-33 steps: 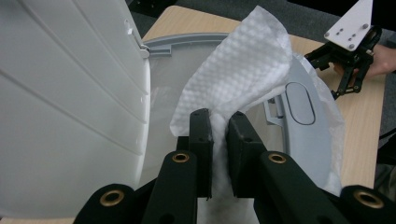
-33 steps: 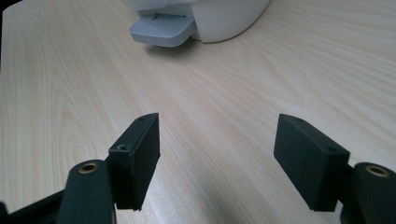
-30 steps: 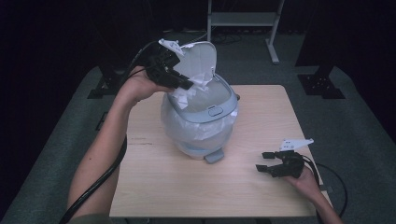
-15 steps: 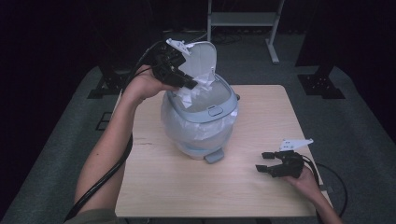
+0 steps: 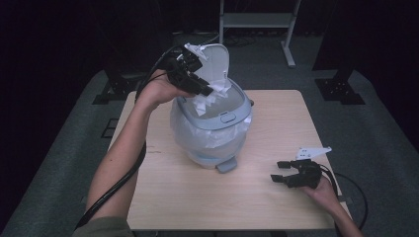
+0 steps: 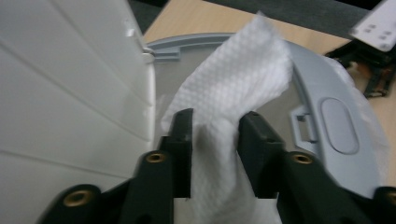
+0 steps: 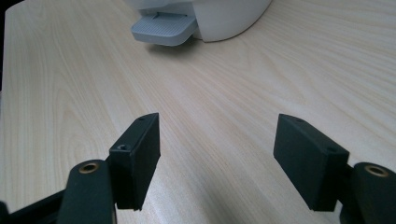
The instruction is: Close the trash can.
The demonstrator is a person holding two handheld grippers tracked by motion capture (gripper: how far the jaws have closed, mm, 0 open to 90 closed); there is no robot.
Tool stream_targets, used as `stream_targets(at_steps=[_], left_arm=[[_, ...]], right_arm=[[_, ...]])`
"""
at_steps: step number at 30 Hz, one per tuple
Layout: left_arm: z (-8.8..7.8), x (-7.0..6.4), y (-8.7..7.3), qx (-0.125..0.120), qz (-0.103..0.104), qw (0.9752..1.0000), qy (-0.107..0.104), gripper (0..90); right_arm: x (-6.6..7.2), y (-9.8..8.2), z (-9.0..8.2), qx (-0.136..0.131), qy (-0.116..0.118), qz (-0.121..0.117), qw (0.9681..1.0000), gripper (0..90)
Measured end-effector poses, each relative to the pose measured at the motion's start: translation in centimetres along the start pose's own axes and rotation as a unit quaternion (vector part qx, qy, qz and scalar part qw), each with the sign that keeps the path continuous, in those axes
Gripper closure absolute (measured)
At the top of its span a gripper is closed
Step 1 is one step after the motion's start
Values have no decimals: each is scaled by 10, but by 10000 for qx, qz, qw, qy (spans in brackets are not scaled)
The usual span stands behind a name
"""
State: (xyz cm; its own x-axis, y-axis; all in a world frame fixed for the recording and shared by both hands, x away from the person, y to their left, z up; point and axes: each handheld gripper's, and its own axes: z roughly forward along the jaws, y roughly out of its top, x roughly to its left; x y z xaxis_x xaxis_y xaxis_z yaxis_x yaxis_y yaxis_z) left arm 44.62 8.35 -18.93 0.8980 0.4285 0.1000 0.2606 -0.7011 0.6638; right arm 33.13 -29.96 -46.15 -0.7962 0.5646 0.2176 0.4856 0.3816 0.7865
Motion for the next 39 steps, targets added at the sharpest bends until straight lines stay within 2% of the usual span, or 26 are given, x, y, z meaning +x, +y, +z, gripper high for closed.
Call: stream_targets(at_steps=[6, 14, 28, 39], left_arm=[[0, -2, 0, -23, 6, 10000, -91, 645], [-9, 0, -9, -131, -105, 9997, -191, 656], [-34, 7, -42, -309, -360, 9986, -231, 689], [-49, 22, -67, -341, -576, 9976, -169, 720]], right_arm=[[0, 0, 0, 20, -4, -8, 10000, 305], [1, 0, 1, 41, -12, -18, 10000, 305], [1, -1, 4, 117, -58, 13, 9999, 305], [1, 0, 8, 160, -74, 43, 9998, 305]])
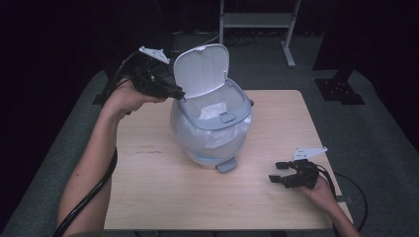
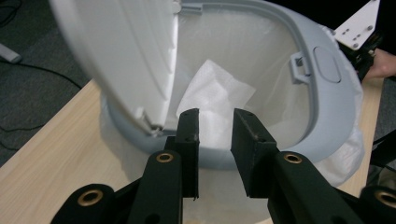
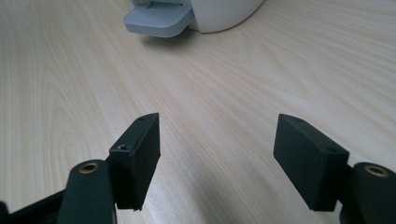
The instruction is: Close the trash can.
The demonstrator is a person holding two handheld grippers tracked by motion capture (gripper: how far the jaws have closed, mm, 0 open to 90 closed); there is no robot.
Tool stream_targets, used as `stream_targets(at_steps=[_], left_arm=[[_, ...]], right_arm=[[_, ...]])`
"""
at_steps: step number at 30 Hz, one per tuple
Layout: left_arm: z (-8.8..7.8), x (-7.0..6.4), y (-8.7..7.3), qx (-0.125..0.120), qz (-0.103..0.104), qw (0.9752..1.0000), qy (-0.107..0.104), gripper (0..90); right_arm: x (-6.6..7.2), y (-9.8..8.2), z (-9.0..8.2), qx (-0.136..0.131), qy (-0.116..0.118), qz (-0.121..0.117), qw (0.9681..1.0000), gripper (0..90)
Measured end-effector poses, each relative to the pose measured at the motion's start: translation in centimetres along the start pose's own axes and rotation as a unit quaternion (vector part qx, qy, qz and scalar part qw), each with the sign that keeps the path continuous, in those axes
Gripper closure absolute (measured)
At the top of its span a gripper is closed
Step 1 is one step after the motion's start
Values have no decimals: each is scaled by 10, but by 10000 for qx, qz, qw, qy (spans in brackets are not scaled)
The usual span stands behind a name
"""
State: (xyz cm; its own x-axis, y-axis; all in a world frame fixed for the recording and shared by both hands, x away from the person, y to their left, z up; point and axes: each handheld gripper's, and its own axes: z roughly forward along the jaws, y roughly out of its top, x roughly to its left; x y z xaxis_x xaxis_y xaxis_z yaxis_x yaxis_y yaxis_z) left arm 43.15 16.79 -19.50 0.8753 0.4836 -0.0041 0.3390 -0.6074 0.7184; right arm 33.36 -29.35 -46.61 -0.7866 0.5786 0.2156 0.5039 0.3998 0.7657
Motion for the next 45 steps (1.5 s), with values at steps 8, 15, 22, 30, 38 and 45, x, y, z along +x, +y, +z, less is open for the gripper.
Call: stream_targets(at_steps=[8, 15, 22, 30, 38, 45], left_arm=[[-6, 16, -11, -33, -120, 9999, 77, 728], [-11, 29, -14, -41, -180, 9997, 182, 750], [-8, 46, -10, -95, -272, 9993, 256, 781], [-4, 63, -6, -190, -396, 9986, 284, 802], [0, 74, -2, -261, -473, 9982, 264, 821], [6, 79, 5, -272, -474, 9982, 245, 822]], right_arm=[[0, 0, 0, -9, -6, 16, 10000, 305], [-2, 0, 0, -9, 3, 29, 10000, 305], [-4, 0, -3, -61, -20, 82, 9999, 305], [-5, -1, -2, -69, 0, 97, 9999, 305], [-6, 0, -3, -104, -8, 115, 9999, 305], [-8, 0, -4, -119, -17, 128, 9998, 305]])
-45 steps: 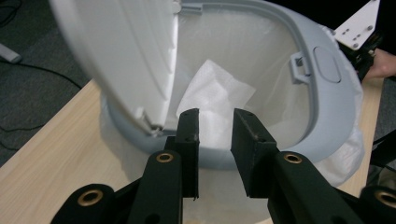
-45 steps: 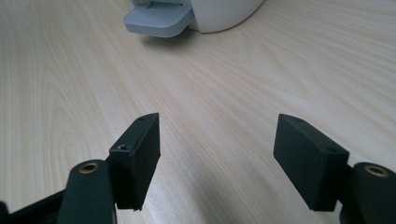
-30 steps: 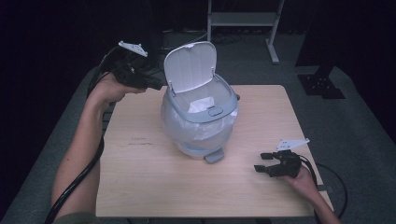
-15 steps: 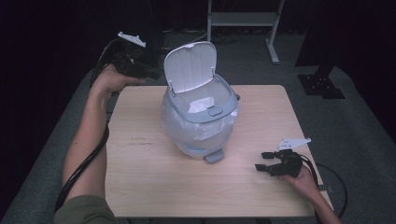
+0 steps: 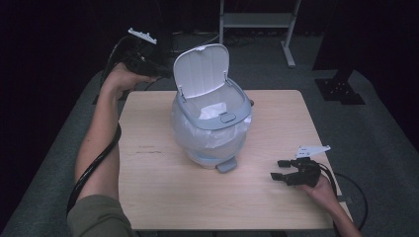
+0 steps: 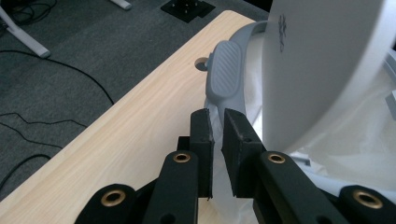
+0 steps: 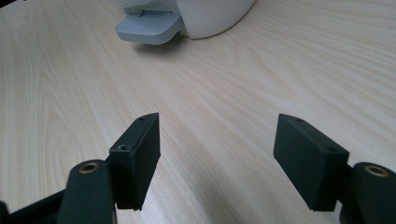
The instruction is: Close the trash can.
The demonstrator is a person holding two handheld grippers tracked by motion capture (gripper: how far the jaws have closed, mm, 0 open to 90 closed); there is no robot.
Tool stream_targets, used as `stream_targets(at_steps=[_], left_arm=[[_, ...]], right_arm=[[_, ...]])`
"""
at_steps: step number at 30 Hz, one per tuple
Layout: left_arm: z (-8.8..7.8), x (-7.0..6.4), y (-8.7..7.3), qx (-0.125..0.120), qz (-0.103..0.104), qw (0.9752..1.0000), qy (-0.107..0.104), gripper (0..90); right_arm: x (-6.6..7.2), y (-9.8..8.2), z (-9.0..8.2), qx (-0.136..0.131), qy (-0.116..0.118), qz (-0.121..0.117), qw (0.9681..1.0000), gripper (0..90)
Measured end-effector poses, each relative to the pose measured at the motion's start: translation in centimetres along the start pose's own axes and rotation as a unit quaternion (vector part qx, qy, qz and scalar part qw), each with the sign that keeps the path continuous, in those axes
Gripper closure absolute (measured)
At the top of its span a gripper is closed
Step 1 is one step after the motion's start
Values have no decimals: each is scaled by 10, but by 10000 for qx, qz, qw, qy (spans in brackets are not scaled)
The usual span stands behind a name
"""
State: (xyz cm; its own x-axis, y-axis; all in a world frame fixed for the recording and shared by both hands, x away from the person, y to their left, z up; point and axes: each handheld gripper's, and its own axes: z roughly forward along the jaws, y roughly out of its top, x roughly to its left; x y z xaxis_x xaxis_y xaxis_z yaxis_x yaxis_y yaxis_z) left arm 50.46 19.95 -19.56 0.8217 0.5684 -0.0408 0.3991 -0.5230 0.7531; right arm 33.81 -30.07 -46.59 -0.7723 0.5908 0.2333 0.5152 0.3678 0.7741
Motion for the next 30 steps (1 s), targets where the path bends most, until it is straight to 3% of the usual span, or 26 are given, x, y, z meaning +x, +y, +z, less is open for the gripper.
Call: stream_targets(at_steps=[6, 17, 30], left_arm=[[7, -2, 8, -14, 37, 9999, -104, 821], [8, -17, 29, -27, 315, 9991, -266, 822], [9, -28, 29, 114, 403, 9984, -392, 828]], right_arm=[[0, 0, 0, -9, 5, -3, 10000, 305], [0, 1, -2, -29, 11, -44, 10000, 305], [2, 1, -1, -20, 32, -75, 10000, 305]])
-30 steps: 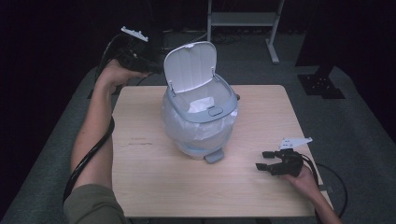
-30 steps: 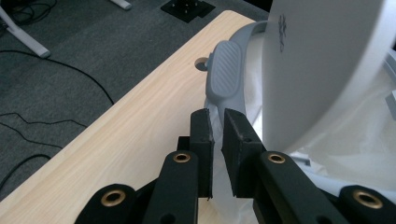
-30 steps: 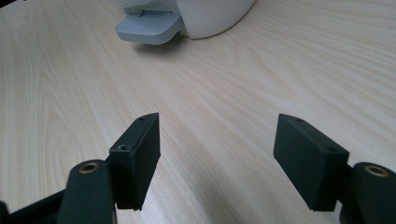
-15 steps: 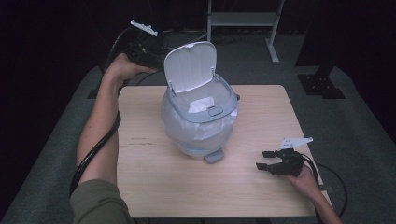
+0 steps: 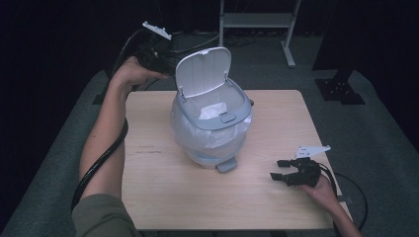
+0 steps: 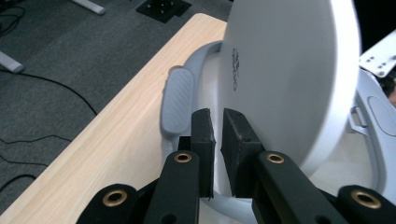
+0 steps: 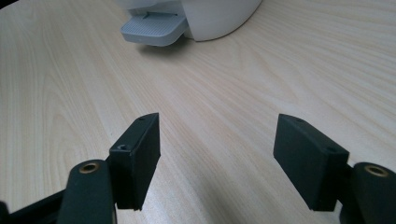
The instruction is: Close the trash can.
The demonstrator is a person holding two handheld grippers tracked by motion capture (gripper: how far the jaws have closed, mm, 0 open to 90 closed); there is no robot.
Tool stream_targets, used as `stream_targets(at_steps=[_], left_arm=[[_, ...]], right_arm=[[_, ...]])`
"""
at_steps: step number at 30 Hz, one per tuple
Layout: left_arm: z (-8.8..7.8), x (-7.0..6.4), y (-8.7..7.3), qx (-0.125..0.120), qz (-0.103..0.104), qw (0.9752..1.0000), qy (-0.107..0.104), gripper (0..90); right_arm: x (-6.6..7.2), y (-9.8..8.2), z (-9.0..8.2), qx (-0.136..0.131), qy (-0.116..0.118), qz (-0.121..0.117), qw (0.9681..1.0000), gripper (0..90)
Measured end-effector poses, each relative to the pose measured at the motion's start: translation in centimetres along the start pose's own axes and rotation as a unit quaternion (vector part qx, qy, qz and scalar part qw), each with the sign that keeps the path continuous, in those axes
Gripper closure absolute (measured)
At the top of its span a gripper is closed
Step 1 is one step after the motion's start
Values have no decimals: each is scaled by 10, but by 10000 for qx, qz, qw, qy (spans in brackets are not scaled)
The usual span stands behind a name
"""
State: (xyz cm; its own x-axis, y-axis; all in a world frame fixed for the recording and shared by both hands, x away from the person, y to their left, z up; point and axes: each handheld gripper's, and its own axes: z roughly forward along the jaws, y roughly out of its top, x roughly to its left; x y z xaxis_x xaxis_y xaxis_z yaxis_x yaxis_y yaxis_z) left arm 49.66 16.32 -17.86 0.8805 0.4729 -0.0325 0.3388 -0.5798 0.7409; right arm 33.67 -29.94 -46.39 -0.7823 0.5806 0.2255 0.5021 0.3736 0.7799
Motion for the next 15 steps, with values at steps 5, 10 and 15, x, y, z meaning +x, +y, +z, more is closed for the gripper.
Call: stream_targets(at_steps=[5, 10, 15], left_arm=[[1, -10, 1, 69, 131, 9999, -33, 826], [2, -17, 3, 174, 255, 9995, -49, 826], [2, -23, 5, 176, 379, 9991, -72, 820]], right_arm=[[1, 1, 1, 34, 4, -27, 10000, 305], [3, 1, 2, 33, 5, -51, 10000, 306], [3, 1, 2, 50, 8, -62, 10000, 306]])
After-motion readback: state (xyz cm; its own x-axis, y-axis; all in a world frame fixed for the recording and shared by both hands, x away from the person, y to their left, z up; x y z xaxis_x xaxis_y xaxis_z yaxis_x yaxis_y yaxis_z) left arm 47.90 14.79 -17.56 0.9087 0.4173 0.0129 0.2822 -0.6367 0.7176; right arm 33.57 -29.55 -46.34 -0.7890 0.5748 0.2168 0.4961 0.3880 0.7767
